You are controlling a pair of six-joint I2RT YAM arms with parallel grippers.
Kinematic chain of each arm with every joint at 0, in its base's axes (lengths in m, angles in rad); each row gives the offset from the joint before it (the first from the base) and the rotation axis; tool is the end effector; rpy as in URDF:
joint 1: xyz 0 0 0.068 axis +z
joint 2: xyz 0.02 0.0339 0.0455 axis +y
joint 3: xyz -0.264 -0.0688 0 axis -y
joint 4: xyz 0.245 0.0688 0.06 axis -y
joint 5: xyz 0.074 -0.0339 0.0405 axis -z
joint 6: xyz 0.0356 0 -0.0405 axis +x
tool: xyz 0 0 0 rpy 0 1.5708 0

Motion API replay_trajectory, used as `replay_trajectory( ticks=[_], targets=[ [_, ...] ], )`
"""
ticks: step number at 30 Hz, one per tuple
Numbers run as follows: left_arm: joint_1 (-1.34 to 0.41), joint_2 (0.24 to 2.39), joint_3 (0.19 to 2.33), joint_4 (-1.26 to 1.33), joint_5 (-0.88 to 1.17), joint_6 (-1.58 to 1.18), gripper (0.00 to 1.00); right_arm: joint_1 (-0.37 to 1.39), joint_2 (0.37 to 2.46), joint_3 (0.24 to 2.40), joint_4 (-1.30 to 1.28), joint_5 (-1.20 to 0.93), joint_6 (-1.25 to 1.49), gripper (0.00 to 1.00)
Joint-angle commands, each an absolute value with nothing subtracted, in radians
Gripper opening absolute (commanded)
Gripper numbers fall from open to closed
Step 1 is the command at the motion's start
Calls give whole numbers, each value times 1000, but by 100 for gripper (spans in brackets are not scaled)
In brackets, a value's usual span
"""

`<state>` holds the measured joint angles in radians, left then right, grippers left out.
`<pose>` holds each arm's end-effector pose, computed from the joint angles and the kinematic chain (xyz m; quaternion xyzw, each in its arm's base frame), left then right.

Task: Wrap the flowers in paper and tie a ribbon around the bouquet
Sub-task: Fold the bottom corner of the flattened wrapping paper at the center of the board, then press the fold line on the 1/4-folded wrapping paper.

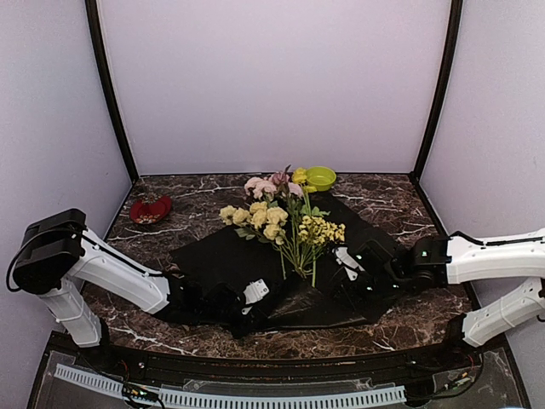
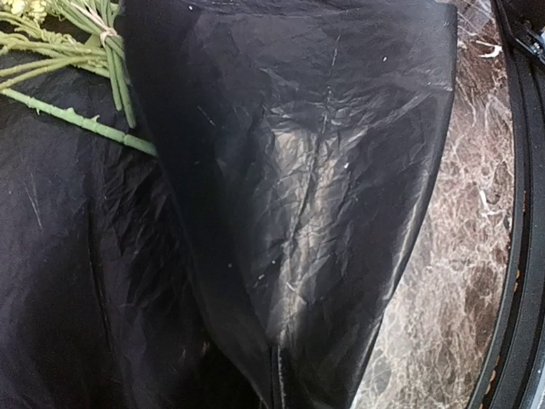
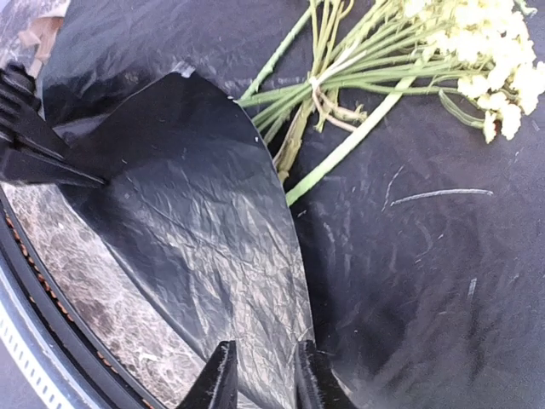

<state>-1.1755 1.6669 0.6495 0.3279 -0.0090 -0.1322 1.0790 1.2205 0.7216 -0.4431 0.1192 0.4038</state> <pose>0.1196 -0.2857 0.1297 0.4490 0.7851 -0.2562 0.3410 0.1159 0.2074 0.2085 -0.2970 0.9018 0.1667 0.2659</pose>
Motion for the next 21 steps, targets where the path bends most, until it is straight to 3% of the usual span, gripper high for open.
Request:
replay_trajectory(
  ticks=[1, 5, 9, 21],
  targets=[
    [-1170, 1682, 677, 294, -24, -149, 0, 1074, 1207, 800, -512, 145, 455, 25],
    [-1170, 1685, 681, 292, -28, -148, 0, 1075, 1183, 803, -465, 30, 498, 27],
    [-1170, 1684, 675, 282, -35, -154, 0, 1078, 1194, 689, -208, -228, 594, 26],
    [-1170, 1666, 668, 279, -22, -156, 0, 1078, 1355, 559, -236, -94, 713, 20]
  ],
)
